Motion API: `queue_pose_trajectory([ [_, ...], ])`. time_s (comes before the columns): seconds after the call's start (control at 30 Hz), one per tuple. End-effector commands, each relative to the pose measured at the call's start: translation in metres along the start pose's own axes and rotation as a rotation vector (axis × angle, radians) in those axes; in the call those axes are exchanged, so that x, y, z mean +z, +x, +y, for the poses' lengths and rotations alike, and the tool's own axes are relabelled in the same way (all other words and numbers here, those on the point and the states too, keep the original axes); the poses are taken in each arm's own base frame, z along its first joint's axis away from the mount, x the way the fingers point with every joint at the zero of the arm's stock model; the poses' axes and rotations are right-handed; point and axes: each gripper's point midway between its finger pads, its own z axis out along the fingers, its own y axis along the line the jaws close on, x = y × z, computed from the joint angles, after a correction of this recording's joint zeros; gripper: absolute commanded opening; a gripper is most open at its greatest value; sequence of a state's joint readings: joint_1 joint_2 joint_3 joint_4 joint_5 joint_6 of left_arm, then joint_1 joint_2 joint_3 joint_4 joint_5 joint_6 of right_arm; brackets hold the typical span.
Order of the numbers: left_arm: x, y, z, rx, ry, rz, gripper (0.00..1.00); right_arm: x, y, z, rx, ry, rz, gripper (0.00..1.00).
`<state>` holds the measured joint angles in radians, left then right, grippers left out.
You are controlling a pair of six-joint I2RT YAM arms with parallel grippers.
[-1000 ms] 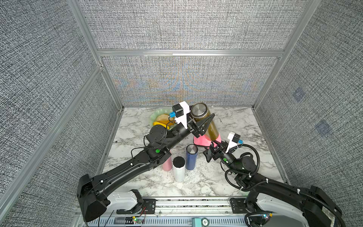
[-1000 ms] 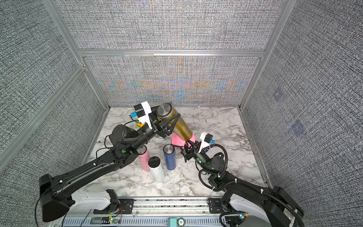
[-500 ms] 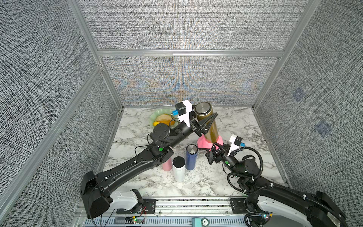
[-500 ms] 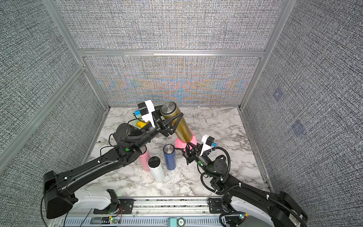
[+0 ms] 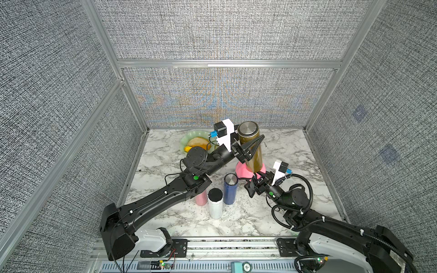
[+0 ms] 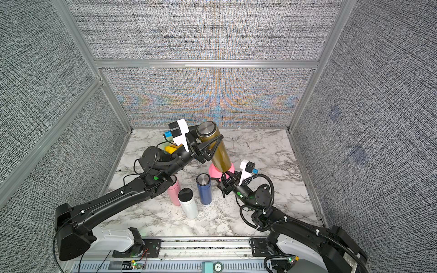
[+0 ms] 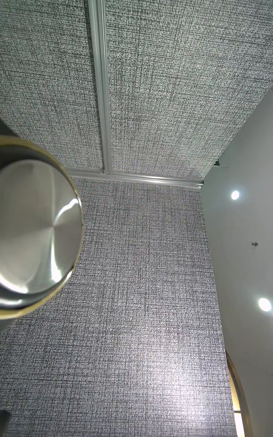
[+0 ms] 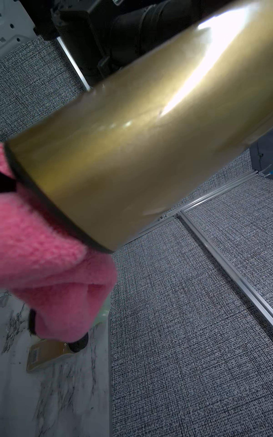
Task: Wipe the surface of the thermos
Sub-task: Wipe the dirt from the surface of the thermos.
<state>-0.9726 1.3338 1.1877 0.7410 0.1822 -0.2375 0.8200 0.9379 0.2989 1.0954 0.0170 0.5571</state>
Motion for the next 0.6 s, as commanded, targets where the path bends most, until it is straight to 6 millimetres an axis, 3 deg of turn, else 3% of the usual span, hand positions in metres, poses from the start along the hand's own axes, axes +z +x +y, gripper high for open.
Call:
queue_pose_trajectory([
  [0.0,-0.002,0.015,0.001,-0.003,0.0,0.053,0.0,-0.01,-0.04,0.015,0.017,-0.061,-0.146,0.0],
  [0.1,-0.004,0.012,0.0,0.0,0.001,0.045,0.0,-0.016,-0.044,0.004,0.017,-0.017,-0.159,0.0],
  [0.27,-0.001,0.014,0.003,0.014,-0.014,0.054,0.0,-0.006,-0.034,0.032,-0.005,-0.128,-0.084,0.0],
  [0.33,0.0,0.017,0.01,0.047,-0.049,0.068,0.0,-0.008,-0.034,0.029,-0.003,-0.115,-0.104,0.0],
  [0.43,-0.01,0.014,0.041,0.084,-0.192,0.098,0.0,-0.023,-0.039,0.005,0.017,-0.032,-0.17,0.0],
  [0.57,-0.054,-0.016,0.094,0.161,-0.391,0.055,0.0,-0.041,-0.036,-0.029,0.01,0.125,-0.164,0.0],
])
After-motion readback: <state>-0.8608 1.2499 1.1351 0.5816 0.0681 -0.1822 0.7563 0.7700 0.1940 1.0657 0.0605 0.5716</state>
